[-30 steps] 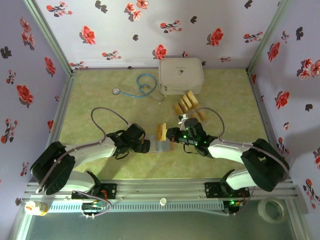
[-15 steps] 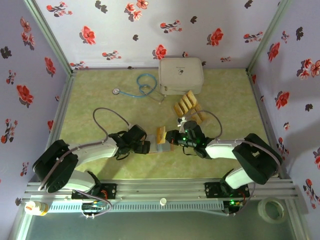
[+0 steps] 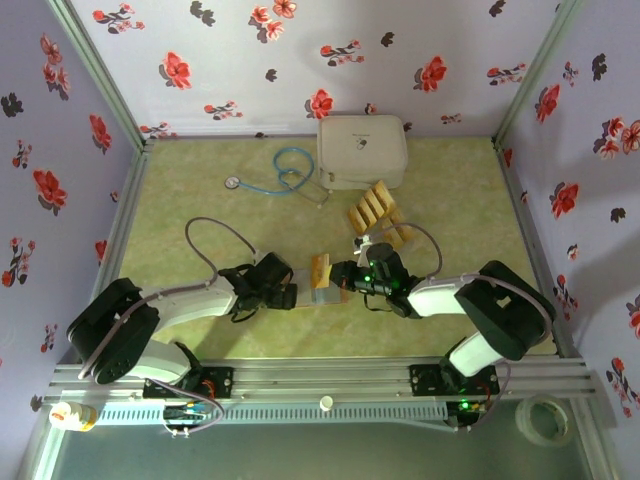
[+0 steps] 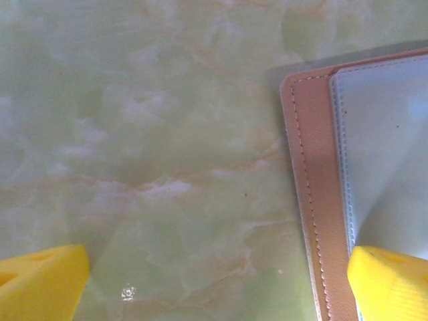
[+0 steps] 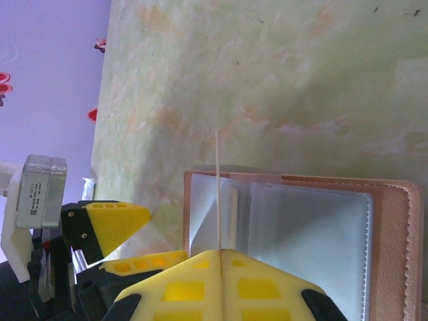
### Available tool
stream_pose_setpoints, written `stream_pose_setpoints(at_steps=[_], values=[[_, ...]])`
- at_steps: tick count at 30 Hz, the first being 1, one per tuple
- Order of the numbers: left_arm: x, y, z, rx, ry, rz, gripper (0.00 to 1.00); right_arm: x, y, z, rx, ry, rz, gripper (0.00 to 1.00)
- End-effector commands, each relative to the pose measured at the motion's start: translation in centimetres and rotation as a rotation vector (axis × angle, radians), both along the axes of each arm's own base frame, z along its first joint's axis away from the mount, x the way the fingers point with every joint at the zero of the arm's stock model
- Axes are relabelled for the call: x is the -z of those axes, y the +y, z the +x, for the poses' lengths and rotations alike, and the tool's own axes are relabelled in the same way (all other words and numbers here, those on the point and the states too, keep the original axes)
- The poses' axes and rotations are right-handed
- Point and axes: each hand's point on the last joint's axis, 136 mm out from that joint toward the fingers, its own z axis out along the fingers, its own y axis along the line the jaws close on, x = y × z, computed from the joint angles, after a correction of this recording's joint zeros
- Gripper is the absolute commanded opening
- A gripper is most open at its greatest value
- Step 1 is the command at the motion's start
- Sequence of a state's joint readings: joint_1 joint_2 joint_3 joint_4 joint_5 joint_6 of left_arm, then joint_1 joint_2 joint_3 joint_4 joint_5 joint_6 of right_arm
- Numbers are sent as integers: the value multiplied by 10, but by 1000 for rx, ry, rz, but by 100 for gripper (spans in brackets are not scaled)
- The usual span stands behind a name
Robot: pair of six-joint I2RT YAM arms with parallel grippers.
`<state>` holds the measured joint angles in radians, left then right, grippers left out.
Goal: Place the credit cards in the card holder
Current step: Insert the credit card into the card slot.
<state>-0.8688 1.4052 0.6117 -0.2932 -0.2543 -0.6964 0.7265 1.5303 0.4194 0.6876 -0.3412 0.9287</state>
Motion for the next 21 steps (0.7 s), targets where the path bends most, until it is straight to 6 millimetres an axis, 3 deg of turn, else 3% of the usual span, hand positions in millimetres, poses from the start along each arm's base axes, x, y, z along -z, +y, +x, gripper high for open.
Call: stream_pose_setpoints(at_steps=[1,21], values=[[8,12,-5,-25,12,53,100,1,1,-2,-3,3,20,0],[10,15,-8,-31,11,49,100,20,4,-4,-10,6,48,0]])
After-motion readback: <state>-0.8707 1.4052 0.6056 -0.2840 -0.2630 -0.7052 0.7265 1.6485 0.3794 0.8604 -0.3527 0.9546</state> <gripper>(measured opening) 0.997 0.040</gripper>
